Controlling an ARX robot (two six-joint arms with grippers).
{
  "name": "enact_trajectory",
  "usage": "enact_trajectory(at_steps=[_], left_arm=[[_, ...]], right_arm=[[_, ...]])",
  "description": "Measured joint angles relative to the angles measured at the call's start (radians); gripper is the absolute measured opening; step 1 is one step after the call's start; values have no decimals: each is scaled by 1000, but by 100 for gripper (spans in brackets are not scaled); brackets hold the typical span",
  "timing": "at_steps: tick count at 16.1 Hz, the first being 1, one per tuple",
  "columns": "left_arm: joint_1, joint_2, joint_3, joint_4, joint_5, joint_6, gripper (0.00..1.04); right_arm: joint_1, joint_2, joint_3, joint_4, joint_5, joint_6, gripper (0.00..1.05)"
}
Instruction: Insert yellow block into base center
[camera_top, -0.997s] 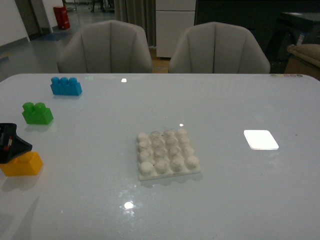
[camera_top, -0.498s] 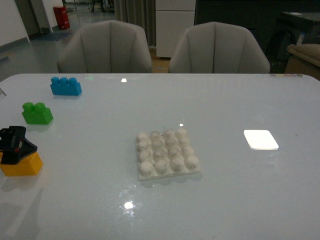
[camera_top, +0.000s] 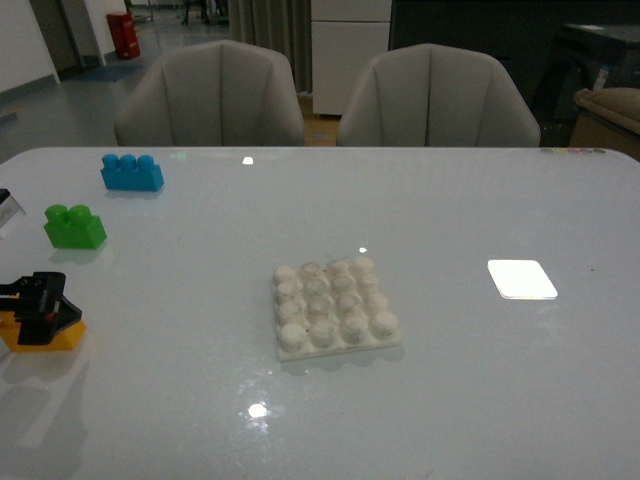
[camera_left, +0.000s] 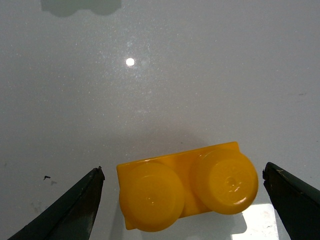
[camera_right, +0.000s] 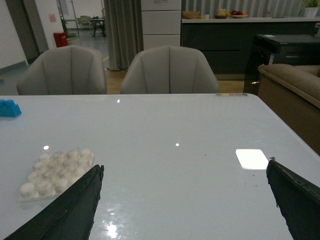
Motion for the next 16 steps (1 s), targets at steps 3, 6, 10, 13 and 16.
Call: enact_trajectory(at_steps=[3, 6, 10, 13, 16], left_arm=[[-10, 38, 0, 16, -38, -4, 98], [-20, 51, 8, 19, -68, -18, 81], [-36, 15, -14, 14, -92, -32, 65], [-185, -231, -125, -13, -144, -145, 65], [-330, -305, -157, -23, -189, -229, 65]], right_arm=[[0, 0, 0, 0, 0, 0, 98], [0, 0, 0, 0, 0, 0, 98], [0, 0, 0, 0, 0, 0, 98], [0, 0, 0, 0, 0, 0, 98], [0, 0, 0, 0, 0, 0, 98]])
